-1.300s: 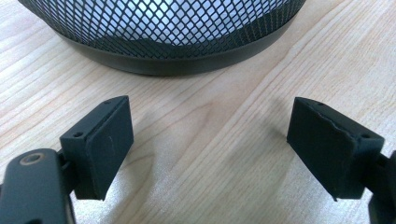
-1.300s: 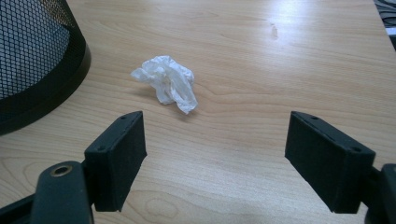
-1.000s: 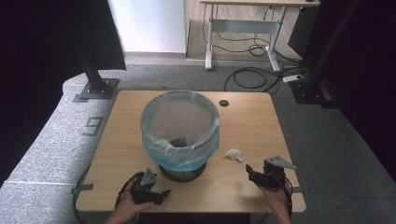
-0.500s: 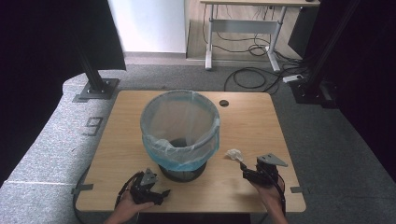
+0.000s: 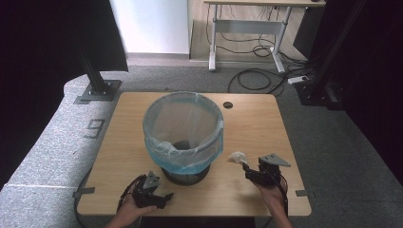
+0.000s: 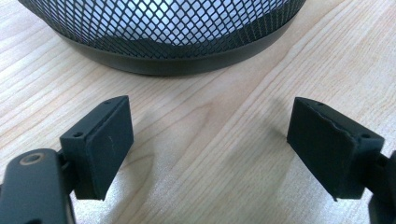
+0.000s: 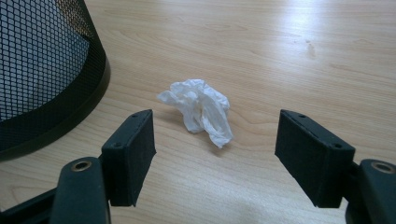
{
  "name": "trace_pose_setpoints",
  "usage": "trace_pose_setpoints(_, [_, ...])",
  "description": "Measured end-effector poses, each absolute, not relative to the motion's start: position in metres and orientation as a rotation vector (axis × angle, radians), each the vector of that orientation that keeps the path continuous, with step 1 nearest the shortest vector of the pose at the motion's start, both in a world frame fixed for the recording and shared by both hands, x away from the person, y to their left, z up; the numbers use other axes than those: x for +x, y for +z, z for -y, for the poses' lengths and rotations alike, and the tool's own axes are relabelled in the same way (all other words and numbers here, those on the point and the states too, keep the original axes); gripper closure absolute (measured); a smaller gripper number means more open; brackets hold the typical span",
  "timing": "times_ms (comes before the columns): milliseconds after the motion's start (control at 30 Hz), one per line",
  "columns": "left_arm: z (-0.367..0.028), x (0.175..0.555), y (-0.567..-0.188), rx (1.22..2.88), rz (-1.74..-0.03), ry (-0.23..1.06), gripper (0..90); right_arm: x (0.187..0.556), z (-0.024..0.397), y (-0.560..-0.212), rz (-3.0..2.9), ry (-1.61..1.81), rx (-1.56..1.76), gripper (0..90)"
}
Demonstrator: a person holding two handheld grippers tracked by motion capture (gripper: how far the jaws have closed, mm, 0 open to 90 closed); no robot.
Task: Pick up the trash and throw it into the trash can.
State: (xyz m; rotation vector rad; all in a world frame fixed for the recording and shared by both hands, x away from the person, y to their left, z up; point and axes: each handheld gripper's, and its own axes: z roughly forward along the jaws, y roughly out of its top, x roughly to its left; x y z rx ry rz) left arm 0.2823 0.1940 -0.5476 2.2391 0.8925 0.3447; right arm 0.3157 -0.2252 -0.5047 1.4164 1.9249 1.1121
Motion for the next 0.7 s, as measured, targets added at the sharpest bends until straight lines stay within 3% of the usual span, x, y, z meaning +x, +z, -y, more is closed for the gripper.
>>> trace_pose_setpoints(700, [-0.194, 0.282, -0.548, 2.239, -0.893, 0.344, 14.4, 0.340, 0.202, -0.512, -1.956, 1.102, 1.416, 27.9])
